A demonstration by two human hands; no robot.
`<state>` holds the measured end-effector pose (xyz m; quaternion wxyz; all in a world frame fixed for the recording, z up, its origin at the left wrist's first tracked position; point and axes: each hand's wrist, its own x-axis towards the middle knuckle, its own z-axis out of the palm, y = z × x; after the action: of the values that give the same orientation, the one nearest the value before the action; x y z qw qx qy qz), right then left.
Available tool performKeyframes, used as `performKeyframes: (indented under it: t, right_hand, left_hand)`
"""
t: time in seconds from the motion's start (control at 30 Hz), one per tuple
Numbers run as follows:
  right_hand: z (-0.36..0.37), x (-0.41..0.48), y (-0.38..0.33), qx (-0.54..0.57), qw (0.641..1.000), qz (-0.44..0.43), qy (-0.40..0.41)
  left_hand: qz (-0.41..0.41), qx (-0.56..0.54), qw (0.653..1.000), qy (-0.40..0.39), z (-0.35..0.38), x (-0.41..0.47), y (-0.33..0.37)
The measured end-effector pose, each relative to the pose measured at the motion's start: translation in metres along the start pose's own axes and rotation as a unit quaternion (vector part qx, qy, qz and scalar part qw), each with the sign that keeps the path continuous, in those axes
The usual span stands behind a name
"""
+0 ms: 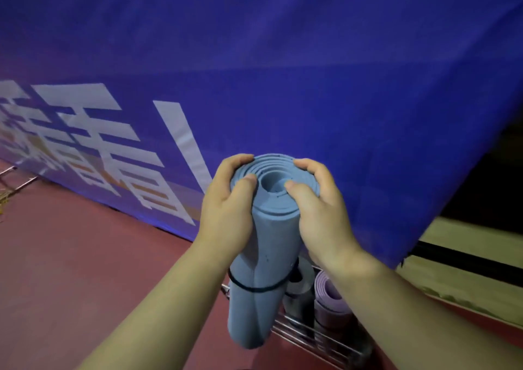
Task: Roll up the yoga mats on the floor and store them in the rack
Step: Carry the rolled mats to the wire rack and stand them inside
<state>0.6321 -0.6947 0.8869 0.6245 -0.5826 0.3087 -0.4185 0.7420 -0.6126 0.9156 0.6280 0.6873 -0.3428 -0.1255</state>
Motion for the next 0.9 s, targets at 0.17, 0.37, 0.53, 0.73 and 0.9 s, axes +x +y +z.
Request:
performKeyframes:
  t: [0.17, 0.37, 0.53, 0.73, 0.9]
  right_hand:
    - [0.042, 0.041, 0.025, 0.030, 0.997, -0.004, 0.072]
    - [0.092, 0.058, 0.059, 0.004, 0.983, 0.004, 0.186]
    - [0.122, 0.061, 0.090, -0.021, 0.974, 0.012, 0.227]
    - [0.123, 0.074, 0.153, -0.131, 0.968, 0.082, 0.199]
    - [0.110, 0.080, 0.235, -0.285, 0.935, 0.146, 0.156]
  left_hand:
    - [0.011, 0.008, 0.996, -0.088, -0.013, 0.069, -0.026]
    - [0.022, -0.015, 0.974, -0.223, -0.033, 0.136, -0.077]
    - [0.011, -0.059, 0.955, -0.291, -0.044, 0.160, -0.128]
    - [-0.003, -0.055, 0.947, -0.317, -0.037, 0.169, -0.209]
    - [-0.045, -0.031, 0.945, -0.322, -0.022, 0.159, -0.304]
